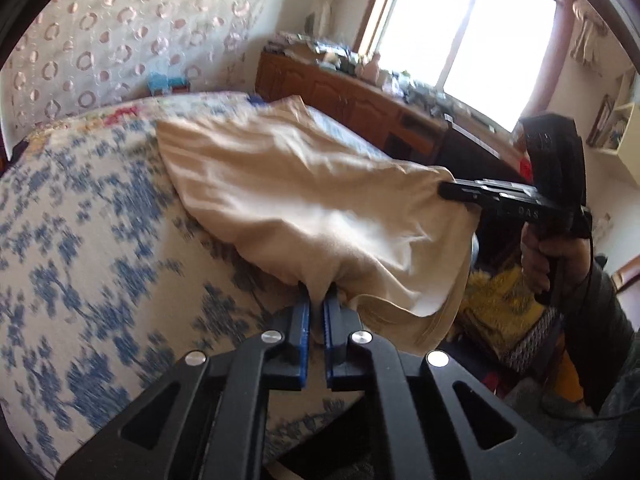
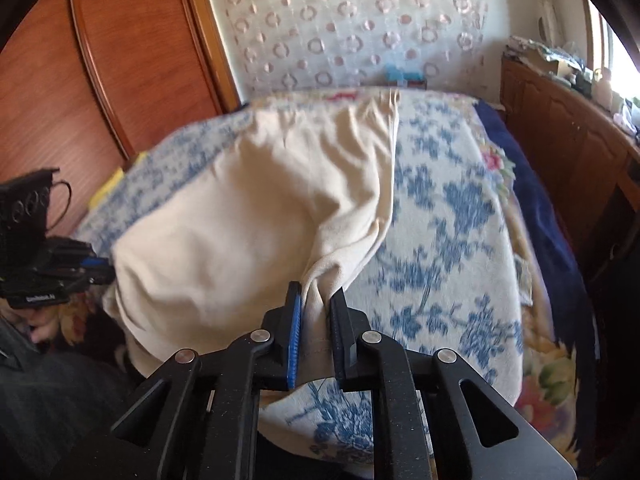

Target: Fold small clothes

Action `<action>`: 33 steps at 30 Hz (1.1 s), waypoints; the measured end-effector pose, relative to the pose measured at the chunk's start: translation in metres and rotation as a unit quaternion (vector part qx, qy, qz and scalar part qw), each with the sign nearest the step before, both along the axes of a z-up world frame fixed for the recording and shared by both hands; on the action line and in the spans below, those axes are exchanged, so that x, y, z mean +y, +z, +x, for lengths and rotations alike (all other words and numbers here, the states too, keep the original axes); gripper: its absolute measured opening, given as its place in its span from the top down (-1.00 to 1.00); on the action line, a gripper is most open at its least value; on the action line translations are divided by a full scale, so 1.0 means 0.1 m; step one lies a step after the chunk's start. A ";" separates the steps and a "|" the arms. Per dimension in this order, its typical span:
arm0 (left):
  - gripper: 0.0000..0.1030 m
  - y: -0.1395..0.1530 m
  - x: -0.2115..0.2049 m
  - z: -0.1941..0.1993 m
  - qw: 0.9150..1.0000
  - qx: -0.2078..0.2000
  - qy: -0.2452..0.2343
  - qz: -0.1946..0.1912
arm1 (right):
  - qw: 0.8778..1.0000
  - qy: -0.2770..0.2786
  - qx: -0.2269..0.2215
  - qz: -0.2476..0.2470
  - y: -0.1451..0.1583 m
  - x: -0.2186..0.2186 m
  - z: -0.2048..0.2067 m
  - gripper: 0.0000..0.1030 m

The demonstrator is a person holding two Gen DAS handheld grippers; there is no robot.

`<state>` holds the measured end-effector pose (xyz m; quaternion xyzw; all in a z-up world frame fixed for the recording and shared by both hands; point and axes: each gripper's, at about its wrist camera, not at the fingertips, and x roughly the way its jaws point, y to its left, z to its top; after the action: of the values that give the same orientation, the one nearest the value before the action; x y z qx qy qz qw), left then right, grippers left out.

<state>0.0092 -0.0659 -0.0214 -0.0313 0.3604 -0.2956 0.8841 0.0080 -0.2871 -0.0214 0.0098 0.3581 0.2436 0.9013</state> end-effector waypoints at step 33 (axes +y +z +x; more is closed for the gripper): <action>0.27 0.18 0.56 2.36 0.994 -0.011 0.104 0.038 | 0.996 -0.052 -0.040 -0.054 0.18 0.34 2.63 0.23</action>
<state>0.2449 -0.0098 -0.0039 -0.0314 0.3563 -0.1889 0.9145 0.2714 -0.2527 -0.0032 -0.0298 0.3337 0.1765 0.9255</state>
